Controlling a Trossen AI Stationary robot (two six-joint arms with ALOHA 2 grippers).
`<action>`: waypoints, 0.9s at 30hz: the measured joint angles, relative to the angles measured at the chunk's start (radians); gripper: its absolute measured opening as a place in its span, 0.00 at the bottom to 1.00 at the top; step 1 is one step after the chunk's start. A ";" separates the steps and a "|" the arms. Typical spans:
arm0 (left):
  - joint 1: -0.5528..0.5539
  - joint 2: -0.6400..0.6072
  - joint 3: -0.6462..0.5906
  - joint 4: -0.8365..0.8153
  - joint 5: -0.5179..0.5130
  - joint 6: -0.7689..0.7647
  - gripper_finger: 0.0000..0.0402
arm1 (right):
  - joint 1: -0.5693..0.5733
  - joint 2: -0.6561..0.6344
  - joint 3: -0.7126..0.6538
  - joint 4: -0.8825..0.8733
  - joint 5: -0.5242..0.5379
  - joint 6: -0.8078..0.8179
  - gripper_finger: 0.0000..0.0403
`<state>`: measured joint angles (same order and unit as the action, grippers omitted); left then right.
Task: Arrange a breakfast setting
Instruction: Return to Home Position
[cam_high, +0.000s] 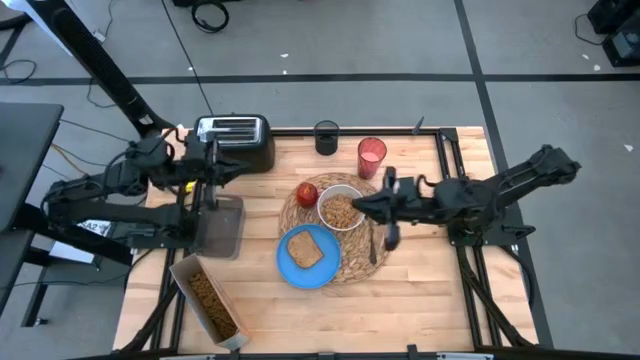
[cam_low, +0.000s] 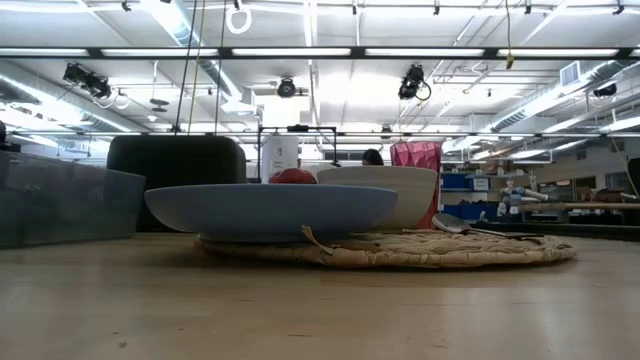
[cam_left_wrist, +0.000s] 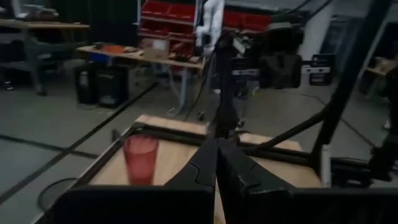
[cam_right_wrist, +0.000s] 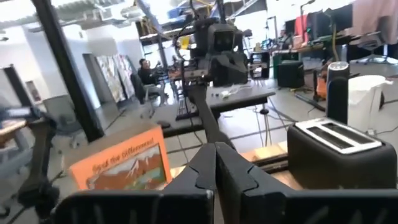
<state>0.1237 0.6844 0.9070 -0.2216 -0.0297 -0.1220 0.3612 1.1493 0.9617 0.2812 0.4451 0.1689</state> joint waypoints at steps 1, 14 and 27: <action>0.007 0.000 0.000 -0.010 -0.008 0.001 0.03 | 0.005 -0.026 -0.032 -0.001 -0.005 -0.005 0.03; -0.003 0.038 -0.041 0.032 -0.038 0.060 0.06 | -0.018 -0.205 -0.364 0.178 -0.061 -0.098 0.05; -0.076 -0.113 -0.391 0.347 -0.101 0.202 0.06 | -0.221 -0.471 -0.716 0.293 -0.277 -0.016 0.06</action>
<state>0.0481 0.5719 0.5158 0.1253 -0.1304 0.0802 0.1405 0.6779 0.2457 0.5741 0.1676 0.1531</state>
